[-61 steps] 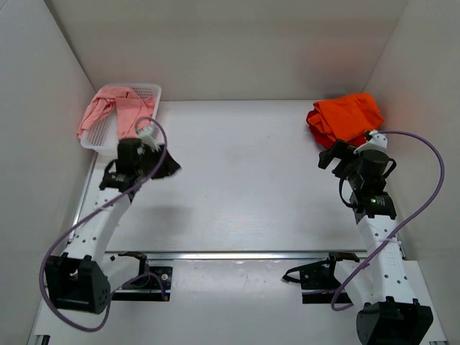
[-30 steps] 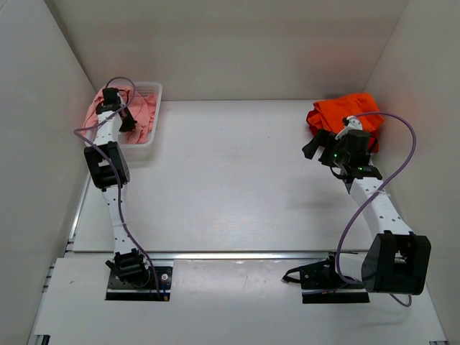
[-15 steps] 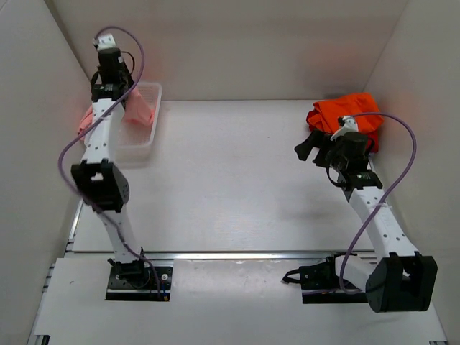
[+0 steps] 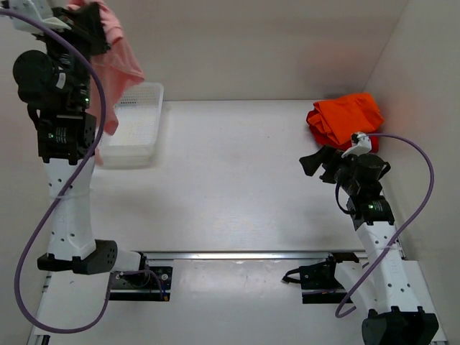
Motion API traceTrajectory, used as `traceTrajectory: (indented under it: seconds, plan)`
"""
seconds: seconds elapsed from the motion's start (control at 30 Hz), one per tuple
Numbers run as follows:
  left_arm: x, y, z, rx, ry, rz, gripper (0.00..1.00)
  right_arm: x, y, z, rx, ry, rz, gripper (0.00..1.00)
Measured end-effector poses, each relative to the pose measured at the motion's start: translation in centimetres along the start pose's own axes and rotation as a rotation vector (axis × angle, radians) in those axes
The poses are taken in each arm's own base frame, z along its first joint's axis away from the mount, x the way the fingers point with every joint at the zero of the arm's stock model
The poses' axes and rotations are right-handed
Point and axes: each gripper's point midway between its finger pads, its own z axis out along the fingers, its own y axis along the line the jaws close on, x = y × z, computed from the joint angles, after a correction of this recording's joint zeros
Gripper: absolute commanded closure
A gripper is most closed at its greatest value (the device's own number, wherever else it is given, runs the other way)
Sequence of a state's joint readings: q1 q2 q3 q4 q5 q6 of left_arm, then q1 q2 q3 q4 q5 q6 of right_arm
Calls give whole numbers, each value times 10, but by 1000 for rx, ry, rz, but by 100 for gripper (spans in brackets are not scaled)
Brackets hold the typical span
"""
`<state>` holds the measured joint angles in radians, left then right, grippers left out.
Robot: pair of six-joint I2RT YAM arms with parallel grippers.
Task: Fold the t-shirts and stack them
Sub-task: Move the tshirt to the center of the board, then flatten out the tshirt
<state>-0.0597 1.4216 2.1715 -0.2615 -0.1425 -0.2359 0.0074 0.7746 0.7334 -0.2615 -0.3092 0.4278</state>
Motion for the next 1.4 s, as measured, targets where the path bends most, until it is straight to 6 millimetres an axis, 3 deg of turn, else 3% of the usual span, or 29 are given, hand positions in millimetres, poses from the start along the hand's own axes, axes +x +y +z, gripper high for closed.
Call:
traceTrajectory:
  seconds: [0.07,0.17,0.23,0.33,0.43,0.5,0.6,0.8,0.87,1.03,1.13,1.2,1.27,1.33,1.4]
  plan:
    - [19,-29,-10,109,63,-68,100,3,0,-3,-16,0,8,1]
    - [69,-65,-32,256,207,-192,100,14,6,-3,-79,21,12,1]
    - [106,-88,-48,342,324,-282,100,23,19,-2,-136,46,2,1]
    - [157,-140,-77,510,508,-421,100,34,48,-2,-244,74,-48,1]
    - [195,-189,-110,679,688,-536,100,40,71,-4,-338,81,-89,1]
    - [213,-208,-124,749,778,-580,100,41,74,-4,-362,75,-93,1]
    - [233,-211,-133,772,864,-621,100,46,74,-1,-384,72,-94,0]
    - [255,-176,-159,714,943,-670,100,59,90,18,-427,70,-144,0]
    - [258,-171,-165,704,957,-681,100,70,101,31,-448,81,-172,1]
    - [263,-170,-178,712,980,-694,100,117,127,67,-430,164,-309,1]
    - [268,-169,-181,711,996,-697,100,129,140,79,-419,146,-394,3]
    - [269,-167,-181,706,1001,-697,100,131,148,80,-412,110,-449,27]
    - [271,-164,-180,698,998,-696,100,123,156,80,-406,51,-484,78]
    - [271,-162,-180,695,996,-696,100,116,162,79,-405,9,-488,73]
    - [273,-160,-180,687,999,-698,100,110,165,79,-399,-22,-498,38]
